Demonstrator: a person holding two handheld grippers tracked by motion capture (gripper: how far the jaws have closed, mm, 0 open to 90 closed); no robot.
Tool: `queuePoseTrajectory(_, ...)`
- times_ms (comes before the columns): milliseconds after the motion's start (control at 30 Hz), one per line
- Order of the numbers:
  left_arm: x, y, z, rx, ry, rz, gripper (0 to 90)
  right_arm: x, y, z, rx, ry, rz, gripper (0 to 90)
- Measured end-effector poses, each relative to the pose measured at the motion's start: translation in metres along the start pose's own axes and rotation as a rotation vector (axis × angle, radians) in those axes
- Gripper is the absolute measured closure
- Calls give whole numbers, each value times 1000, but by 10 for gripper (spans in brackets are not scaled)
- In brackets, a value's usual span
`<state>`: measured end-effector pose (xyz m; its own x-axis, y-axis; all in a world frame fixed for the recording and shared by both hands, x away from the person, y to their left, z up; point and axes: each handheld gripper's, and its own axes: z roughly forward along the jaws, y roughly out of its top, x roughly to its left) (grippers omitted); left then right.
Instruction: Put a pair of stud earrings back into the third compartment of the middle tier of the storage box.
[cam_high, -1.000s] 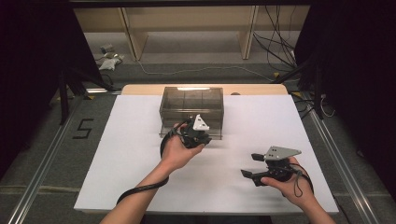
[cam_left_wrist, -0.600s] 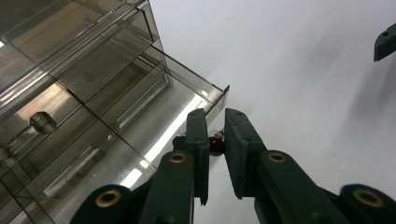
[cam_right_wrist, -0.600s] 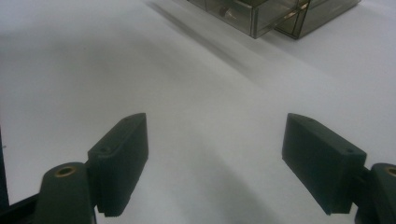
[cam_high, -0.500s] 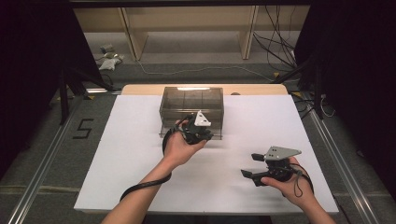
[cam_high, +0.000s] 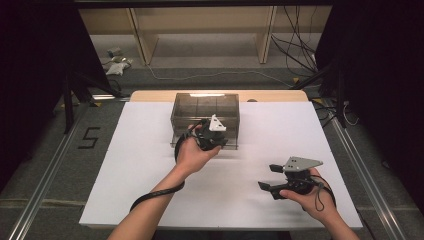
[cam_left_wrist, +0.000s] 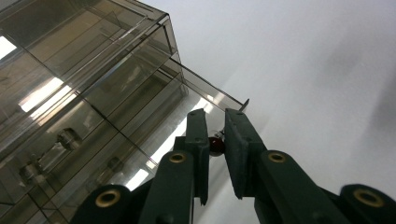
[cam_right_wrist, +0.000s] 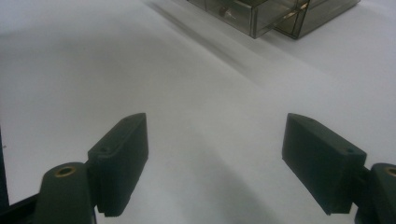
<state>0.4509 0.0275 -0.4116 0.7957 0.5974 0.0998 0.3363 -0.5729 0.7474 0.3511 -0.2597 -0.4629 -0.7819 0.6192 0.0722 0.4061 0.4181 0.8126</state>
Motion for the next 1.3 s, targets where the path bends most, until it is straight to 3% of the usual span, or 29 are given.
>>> queuePoseTrajectory(1300, 11, 8, 11, 19, 40, 32, 799, 0, 0, 0, -1, 4, 2, 235)
